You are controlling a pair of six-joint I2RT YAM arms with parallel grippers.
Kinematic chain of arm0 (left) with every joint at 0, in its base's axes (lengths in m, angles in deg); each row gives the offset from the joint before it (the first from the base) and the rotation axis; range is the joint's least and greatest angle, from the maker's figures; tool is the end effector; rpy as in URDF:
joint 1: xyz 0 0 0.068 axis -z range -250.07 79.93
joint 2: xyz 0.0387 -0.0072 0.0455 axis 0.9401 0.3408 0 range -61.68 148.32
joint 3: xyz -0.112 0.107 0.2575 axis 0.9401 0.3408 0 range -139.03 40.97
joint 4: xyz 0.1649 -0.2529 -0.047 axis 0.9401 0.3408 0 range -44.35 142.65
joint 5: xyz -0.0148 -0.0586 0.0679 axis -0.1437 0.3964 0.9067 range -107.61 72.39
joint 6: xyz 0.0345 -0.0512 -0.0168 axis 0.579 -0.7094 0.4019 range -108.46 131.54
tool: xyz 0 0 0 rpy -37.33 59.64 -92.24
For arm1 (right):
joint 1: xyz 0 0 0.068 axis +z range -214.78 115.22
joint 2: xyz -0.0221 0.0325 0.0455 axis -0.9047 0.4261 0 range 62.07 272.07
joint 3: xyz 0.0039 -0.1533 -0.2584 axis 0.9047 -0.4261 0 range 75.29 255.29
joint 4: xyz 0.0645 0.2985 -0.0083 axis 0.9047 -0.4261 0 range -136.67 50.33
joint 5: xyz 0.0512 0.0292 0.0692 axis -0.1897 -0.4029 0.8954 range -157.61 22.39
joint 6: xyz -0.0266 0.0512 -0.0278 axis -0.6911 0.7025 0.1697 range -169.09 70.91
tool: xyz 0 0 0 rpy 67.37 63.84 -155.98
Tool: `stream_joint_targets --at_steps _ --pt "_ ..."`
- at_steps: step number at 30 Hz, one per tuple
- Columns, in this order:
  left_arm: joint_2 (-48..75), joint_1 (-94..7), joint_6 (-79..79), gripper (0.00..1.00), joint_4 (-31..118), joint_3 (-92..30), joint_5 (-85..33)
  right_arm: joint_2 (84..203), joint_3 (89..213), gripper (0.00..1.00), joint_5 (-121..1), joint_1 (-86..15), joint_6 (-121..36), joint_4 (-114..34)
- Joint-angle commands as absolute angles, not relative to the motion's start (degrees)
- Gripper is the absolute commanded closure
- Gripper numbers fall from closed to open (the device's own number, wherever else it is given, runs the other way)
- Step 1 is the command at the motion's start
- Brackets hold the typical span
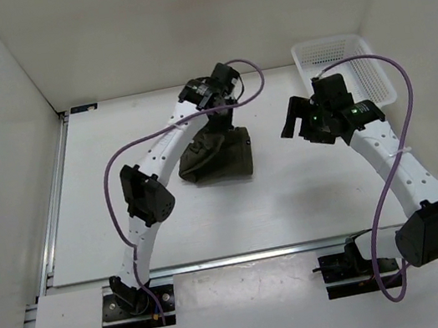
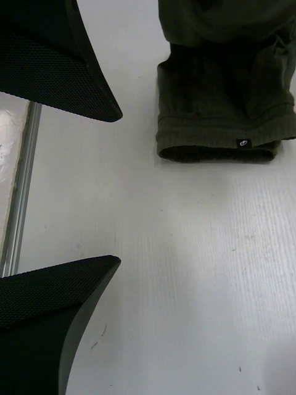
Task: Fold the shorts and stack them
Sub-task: Fold the shorts
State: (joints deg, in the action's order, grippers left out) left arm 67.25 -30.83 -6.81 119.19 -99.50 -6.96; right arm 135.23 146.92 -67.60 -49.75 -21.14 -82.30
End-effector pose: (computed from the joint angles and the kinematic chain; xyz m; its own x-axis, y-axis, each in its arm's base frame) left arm 0.4202 -0.3313 0.3498 -0.8236 0.2732 -0.4970 0.3109 0.9504 0.0072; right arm 0.3062 0.0821 0.3595 -0.7161 0.2930 -0.6336 0.0862 0.9378 0.3363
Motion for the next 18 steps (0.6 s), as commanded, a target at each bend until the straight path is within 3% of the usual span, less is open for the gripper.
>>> stream_joint_targets --at_steps 1,3,4,5,6,7,16,18 --pt "66.8 -28.0 -8.4 0.9 119.3 -100.7 -8.4 133.4 145.4 0.07 -67.3 -49.8 -22.2 -82.5" --pt "68.4 -25.4 -9.4 0.9 118.1 -99.5 -8.4 133.4 144.8 0.07 -67.8 -49.8 -22.2 -82.5" --pt "69.2 -24.9 -10.1 0.84 118.1 -99.5 -9.3 133.4 144.3 0.07 -67.8 -49.8 -22.2 -82.5" --pt "70.0 -24.9 -10.9 0.65 118.1 -99.5 -10.3 133.4 144.3 0.07 -67.8 -49.8 -22.2 -82.5" --pt "71.2 -24.9 -13.2 0.21 119.7 -99.5 -11.3 133.4 143.8 0.07 -67.8 -49.8 -22.2 -82.5" --pt "71.2 -25.5 -14.1 0.0 120.4 -98.8 -11.3 133.4 143.8 0.07 -68.3 -49.8 -22.2 -82.5" --pt "58.3 -31.7 -14.2 0.0 118.3 -92.3 -18.3 134.0 143.2 0.06 -67.7 -49.8 -22.2 -81.3" --pt "56.0 -33.1 -14.2 0.0 116.9 -90.3 -19.9 135.2 143.2 0.1 -65.1 -49.8 -22.2 -79.1"
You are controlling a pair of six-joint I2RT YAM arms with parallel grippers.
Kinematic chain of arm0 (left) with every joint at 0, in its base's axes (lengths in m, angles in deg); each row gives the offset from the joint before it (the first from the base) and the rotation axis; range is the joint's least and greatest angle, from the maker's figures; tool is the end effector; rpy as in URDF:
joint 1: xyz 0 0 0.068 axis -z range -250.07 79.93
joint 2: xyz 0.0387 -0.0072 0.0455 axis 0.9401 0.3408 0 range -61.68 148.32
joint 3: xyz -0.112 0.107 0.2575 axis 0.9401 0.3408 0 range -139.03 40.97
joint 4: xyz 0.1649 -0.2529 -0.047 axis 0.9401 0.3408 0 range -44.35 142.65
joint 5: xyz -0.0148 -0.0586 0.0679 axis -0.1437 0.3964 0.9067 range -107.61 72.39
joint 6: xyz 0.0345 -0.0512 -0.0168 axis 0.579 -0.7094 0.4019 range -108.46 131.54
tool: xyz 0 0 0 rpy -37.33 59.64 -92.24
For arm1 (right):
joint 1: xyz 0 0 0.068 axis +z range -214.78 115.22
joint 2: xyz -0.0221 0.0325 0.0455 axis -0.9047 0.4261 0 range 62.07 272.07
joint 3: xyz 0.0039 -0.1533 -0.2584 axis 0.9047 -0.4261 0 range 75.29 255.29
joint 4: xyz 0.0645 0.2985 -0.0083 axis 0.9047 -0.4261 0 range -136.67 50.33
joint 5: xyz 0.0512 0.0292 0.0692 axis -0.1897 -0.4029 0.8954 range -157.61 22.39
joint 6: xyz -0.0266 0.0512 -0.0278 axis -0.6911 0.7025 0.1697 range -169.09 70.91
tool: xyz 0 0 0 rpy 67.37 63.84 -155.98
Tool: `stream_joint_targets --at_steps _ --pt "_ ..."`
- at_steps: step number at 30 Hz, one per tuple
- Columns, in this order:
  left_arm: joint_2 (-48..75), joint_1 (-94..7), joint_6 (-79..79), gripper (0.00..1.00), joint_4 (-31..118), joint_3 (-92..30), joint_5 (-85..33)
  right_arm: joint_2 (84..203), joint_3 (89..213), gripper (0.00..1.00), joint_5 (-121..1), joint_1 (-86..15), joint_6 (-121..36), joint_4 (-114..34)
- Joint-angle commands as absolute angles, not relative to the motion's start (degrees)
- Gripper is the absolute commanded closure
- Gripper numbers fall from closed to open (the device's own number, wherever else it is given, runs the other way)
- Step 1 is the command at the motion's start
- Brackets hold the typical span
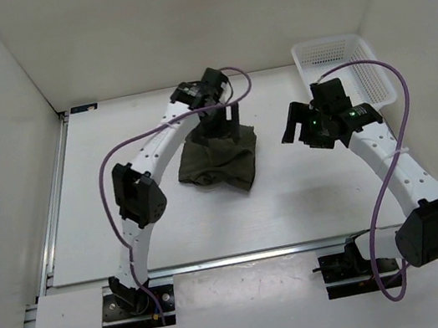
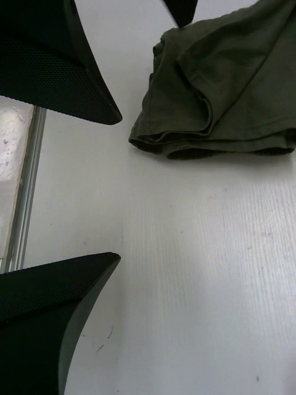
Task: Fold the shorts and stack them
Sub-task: Fold the shorts
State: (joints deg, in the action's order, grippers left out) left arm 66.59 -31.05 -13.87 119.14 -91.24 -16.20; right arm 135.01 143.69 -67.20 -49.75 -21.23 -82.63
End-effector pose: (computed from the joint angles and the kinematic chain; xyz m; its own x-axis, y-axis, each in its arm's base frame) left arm 0.4134 -0.3334 0.3073 -0.9247 0.1973 -0.3255 0.2501 0.9596 -0.1289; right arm 0.3023 0.0815 0.3387 -0.7530 0.2816 -0.5947 0.0994 0.9421 0.3203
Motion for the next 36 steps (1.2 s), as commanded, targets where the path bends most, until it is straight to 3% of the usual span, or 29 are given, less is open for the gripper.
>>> stream_joint_targets --at_steps 1,8,17,20,24,27,32,36 --pt "54.2 -34.6 -14.2 0.0 116.4 -88.9 -19.9 135.8 143.2 0.12 -63.9 -49.8 -22.2 -78.3" --pt "47.9 -42.3 -14.7 0.07 115.6 -79.8 -17.6 150.3 156.0 0.41 -61.6 -40.5 -29.0 -79.1" --pt "31.0 -60.8 -18.0 0.08 112.2 -60.9 -16.6 172.8 178.7 0.33 -75.3 -22.3 -30.7 -83.6" --pt "29.6 -63.6 -17.3 0.08 111.5 -57.7 -17.7 180.6 186.4 0.28 -77.3 -20.5 -29.9 -86.1" --pt "28.9 -65.3 -15.8 0.08 112.1 -56.5 -17.7 187.5 191.6 0.31 -80.1 -19.9 -27.7 -87.6" --pt "28.9 -65.9 -14.6 0.08 112.1 -56.0 -18.2 189.5 192.2 0.46 -84.2 -19.9 -26.2 -88.3" --pt "29.5 -67.7 -13.3 0.09 112.1 -56.0 -19.4 188.5 191.7 0.92 -88.4 -19.9 -25.2 -89.3" --pt "29.5 -67.7 -12.8 0.09 111.6 -56.0 -20.7 180.8 188.2 1.0 -90.6 -21.0 -25.1 -88.6"
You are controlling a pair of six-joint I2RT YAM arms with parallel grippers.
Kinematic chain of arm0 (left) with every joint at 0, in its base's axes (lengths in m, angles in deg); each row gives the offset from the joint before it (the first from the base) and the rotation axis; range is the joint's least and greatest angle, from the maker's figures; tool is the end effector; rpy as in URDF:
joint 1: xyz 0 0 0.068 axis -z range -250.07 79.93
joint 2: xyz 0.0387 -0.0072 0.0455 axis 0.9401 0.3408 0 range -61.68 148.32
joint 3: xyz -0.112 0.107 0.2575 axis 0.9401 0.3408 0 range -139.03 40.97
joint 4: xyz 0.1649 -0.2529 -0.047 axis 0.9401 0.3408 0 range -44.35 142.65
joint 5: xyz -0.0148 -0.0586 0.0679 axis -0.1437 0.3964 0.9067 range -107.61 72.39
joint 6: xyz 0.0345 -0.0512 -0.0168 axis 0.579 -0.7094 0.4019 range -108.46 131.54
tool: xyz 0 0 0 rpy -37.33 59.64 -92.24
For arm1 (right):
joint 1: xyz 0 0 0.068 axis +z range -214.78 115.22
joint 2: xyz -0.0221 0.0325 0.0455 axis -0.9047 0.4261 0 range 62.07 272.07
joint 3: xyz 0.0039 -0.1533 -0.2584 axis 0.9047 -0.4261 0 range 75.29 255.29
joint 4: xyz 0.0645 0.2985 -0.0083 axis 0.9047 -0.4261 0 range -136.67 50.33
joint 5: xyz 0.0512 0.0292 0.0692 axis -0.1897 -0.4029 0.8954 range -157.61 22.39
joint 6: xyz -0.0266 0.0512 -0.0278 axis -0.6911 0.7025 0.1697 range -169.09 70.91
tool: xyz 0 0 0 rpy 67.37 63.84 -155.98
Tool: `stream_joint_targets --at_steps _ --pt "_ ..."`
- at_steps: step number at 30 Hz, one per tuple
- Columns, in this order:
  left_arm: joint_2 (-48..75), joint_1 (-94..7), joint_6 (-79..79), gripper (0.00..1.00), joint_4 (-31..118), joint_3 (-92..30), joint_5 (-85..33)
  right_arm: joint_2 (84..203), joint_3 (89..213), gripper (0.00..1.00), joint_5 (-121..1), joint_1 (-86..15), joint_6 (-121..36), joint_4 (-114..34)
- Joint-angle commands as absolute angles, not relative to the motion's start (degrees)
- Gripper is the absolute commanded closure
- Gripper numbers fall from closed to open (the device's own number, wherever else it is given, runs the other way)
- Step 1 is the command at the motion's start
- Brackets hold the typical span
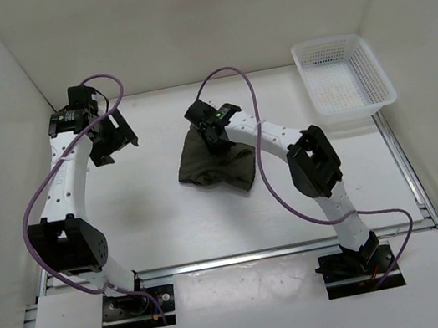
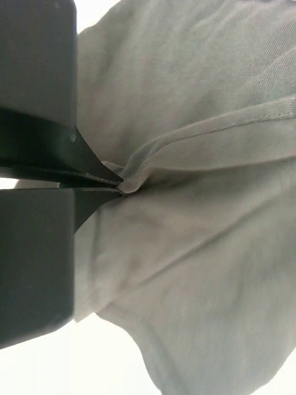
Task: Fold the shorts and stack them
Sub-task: Fold the shorts
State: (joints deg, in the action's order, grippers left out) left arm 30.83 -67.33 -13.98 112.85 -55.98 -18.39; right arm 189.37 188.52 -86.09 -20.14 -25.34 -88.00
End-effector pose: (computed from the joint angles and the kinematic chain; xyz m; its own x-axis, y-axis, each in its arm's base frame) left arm 0.3749 -0.0186 0.3783 -0.8247 -0.3918 -0.4079 -0.3339 0.9194 -0.2080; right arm 0.4030 0.3757 0.2261 -0.8035 -0.2567 -0.5370 -0.2604 0.9629 -0.0706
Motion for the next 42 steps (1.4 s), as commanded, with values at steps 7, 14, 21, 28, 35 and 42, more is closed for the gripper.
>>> stream_joint_targets --at_steps 7,14,21,28,35,42 --pt "33.5 -63.0 -10.4 0.09 109.8 -55.5 -24.5 182.2 191.1 1.0 -90.6 -28.8 -27.7 -87.4" --pt "39.4 -56.3 -11.0 0.11 107.3 -54.9 -26.7 192.2 201.7 0.83 -92.3 -34.3 -30.9 -84.5" --pt "47.6 -50.4 -11.0 0.11 106.0 -59.5 -27.4 189.9 200.7 0.18 -94.6 -36.3 -28.5 -83.2" --pt "55.1 -49.3 -10.4 0.24 104.3 -64.0 -26.8 177.5 185.8 0.69 -84.1 -36.3 -25.4 -81.3" --pt "59.9 -48.8 -9.9 0.63 100.7 -62.0 -28.2 168.4 164.9 1.0 -77.2 -35.1 -19.3 -77.1" --pt "54.1 -48.3 -12.4 0.9 96.6 -48.6 -27.8 171.1 155.3 0.96 -58.5 -35.1 -19.3 -64.8"
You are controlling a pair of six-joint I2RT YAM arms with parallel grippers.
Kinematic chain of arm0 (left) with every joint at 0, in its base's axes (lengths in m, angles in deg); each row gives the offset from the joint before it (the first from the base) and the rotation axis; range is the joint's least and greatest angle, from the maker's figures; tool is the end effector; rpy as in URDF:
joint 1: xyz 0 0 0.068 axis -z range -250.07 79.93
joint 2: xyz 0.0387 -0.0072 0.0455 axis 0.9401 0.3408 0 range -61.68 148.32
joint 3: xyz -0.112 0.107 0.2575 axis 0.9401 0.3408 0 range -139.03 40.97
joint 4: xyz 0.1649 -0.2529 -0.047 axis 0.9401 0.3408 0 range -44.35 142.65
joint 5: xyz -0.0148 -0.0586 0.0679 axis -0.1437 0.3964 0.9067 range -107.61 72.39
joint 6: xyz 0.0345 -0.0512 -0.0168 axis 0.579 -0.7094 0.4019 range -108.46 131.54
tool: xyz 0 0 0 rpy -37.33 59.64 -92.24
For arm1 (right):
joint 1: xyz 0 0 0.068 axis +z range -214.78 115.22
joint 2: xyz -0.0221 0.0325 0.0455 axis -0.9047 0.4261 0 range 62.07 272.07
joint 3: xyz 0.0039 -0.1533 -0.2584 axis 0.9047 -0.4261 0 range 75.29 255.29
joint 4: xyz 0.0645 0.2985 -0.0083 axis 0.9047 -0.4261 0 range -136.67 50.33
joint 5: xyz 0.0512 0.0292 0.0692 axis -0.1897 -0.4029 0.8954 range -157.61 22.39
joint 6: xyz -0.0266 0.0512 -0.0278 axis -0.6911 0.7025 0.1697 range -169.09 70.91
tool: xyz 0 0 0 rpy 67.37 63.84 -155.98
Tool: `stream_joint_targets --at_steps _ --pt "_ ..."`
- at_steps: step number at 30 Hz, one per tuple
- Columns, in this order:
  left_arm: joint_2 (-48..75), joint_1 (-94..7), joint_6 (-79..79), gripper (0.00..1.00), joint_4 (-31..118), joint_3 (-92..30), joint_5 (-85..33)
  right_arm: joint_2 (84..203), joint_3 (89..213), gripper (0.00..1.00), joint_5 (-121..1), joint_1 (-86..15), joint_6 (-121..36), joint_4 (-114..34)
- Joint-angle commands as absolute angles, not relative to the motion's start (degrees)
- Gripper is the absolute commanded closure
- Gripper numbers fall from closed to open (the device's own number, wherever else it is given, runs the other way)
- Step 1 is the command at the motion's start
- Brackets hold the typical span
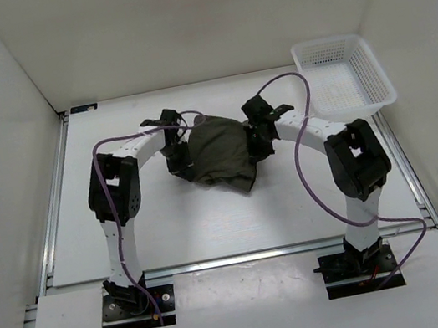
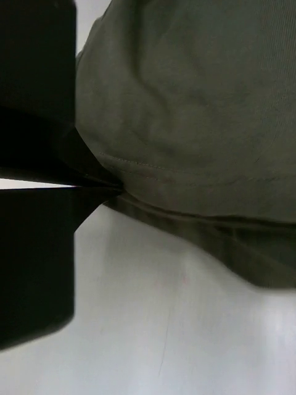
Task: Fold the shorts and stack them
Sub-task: Fold the shorts
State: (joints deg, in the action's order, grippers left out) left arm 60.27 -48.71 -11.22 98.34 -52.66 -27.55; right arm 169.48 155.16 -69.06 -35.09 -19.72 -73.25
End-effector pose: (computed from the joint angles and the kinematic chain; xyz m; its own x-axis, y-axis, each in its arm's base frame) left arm 0.4430 -0.1824 0.1549 -0.9968 -0.0193 -0.0782 -0.0019 0.9761 -0.2175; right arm 0.3946 0.2234 0.2027 -0.9006 0.0508 -0.4317 -0.0492 0.9748 0.2175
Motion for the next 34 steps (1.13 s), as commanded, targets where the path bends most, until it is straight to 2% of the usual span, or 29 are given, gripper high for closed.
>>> stream_joint_targets --at_steps 1,6,10,13,14,15,16,17,18,19,21,26,30,31,34 --pt "52.9 -48.3 -13.2 0.9 95.9 -45.1 -27.2 174.2 156.2 0.98 -57.9 -35.1 -20.1 -64.8" --pt "46.4 -46.3 -14.7 0.9 95.4 -39.3 -24.6 179.9 162.7 1.0 -58.5 -34.4 -22.6 -64.8" --pt "42.5 -46.3 -15.4 0.89 98.5 -40.0 -22.3 174.9 165.5 1.0 -64.4 -34.4 -24.6 -70.8" --pt "38.6 -46.3 -15.4 0.84 102.3 -44.6 -19.0 166.9 165.6 0.7 -73.6 -34.4 -25.2 -75.2" --pt "36.2 -46.3 -14.8 0.79 104.9 -47.1 -17.8 164.7 165.6 0.57 -76.0 -34.4 -25.2 -76.0" --pt "34.8 -46.3 -14.8 0.76 106.1 -48.3 -15.2 162.4 165.0 0.33 -78.6 -34.4 -25.2 -76.9" --pt "33.4 -46.3 -14.8 0.72 107.2 -49.5 -14.1 157.7 163.7 0.22 -81.0 -34.4 -25.2 -78.5" --pt "30.4 -46.3 -14.8 0.67 108.1 -51.4 -13.3 155.3 162.8 0.16 -83.1 -34.9 -25.2 -79.1" --pt "28.6 -47.1 -14.8 0.48 109.5 -52.3 -12.7 150.4 161.9 0.06 -86.9 -35.8 -25.2 -79.8" --pt "26.9 -47.7 -14.8 0.33 109.5 -52.9 -12.2 147.8 159.5 0.01 -88.8 -36.4 -25.2 -80.4" --pt "21.0 -49.6 -14.8 0.0 110.4 -53.5 -12.2 141.1 157.2 0.0 -92.1 -38.3 -24.7 -82.0" --pt "8.9 -52.7 -16.4 0.0 109.8 -50.5 -8.4 129.9 152.7 0.0 -98.6 -43.4 -23.3 -90.0" --pt "-1.2 -54.1 -18.2 0.0 108.7 -46.7 -6.6 122.4 148.3 0.0 -97.1 -45.2 -23.2 -91.3" --pt "-2.3 -54.1 -18.3 0.0 108.7 -46.0 -6.6 121.1 147.5 0.03 -96.4 -45.2 -23.2 -91.3" --pt "-5.3 -54.1 -18.8 0.0 109.5 -45.3 -6.1 116.9 144.5 0.03 -96.3 -45.2 -23.2 -91.3"
